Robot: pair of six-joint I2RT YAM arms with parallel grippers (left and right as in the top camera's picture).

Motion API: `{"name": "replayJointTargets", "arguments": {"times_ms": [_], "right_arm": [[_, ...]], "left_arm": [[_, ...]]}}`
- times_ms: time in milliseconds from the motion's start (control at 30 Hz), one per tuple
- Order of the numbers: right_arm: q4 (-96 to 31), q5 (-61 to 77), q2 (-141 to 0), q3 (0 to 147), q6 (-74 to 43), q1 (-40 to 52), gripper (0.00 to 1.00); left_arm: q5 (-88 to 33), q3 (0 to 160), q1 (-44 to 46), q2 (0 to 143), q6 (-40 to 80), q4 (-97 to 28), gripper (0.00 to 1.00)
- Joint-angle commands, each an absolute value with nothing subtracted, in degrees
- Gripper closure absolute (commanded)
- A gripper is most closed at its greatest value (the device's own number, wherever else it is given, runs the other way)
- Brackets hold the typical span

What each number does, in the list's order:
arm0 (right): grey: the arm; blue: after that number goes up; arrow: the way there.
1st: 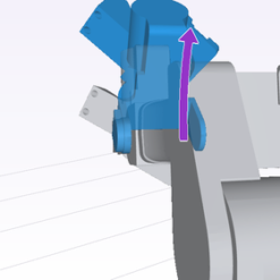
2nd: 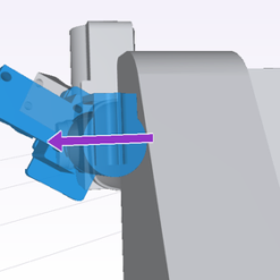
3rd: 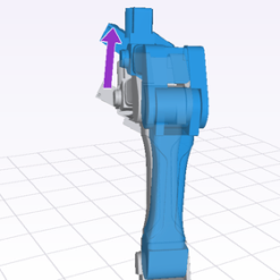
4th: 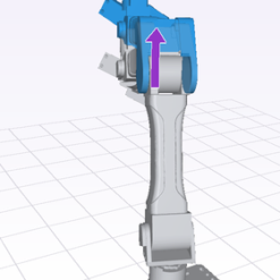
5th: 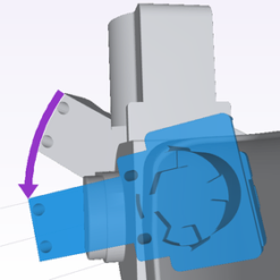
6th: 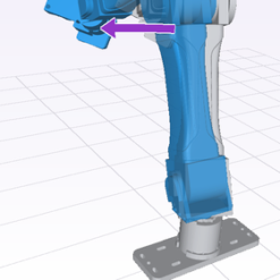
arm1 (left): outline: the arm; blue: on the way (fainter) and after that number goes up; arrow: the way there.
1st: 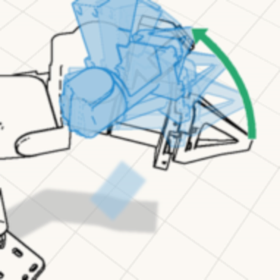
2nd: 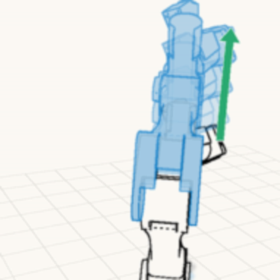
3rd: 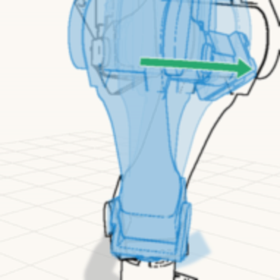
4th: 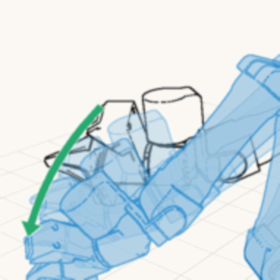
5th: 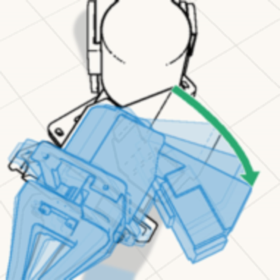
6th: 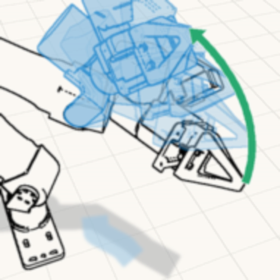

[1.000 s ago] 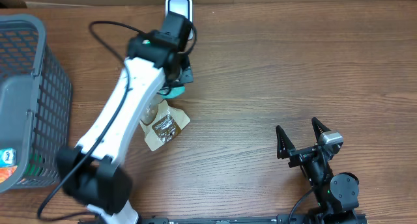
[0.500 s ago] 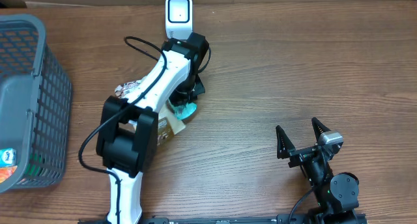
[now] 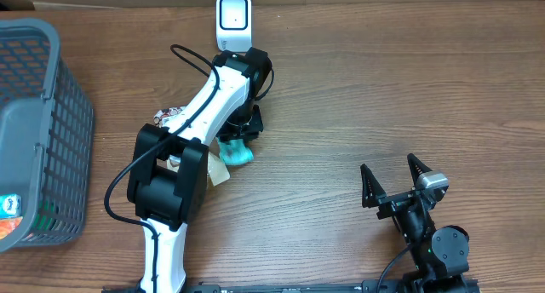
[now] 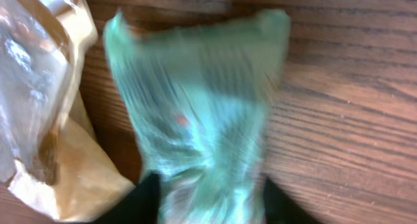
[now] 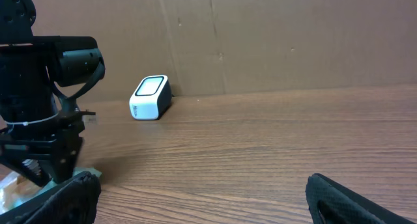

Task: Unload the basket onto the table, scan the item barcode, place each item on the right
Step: 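Carry the green wipes pack to the table and release beside the bag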

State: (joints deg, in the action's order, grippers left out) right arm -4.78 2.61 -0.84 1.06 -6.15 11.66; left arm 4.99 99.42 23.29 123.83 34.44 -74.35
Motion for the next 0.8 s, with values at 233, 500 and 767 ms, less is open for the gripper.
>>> {"name": "replayJointTargets", "arguments": {"times_ms": [233,500,767], "right_arm": [[-4.6,2.7,-0.2,0.4,-5.9,11.5,0.0],[-4.6,2.7,-0.2,0.4,-5.9,11.5,0.0],[-4.6,2.7,-0.2,0.4,-5.9,11.5,0.0]], "left_arm": [[5.9,123.7,23.6,122.1,30.2,-85.6,0.29],[11.2,143.9,20.4,111.9,30.3,-94.1,0.34],[13.0,143.5,4.8,98.5,30.6,-96.8,0.33]]}}
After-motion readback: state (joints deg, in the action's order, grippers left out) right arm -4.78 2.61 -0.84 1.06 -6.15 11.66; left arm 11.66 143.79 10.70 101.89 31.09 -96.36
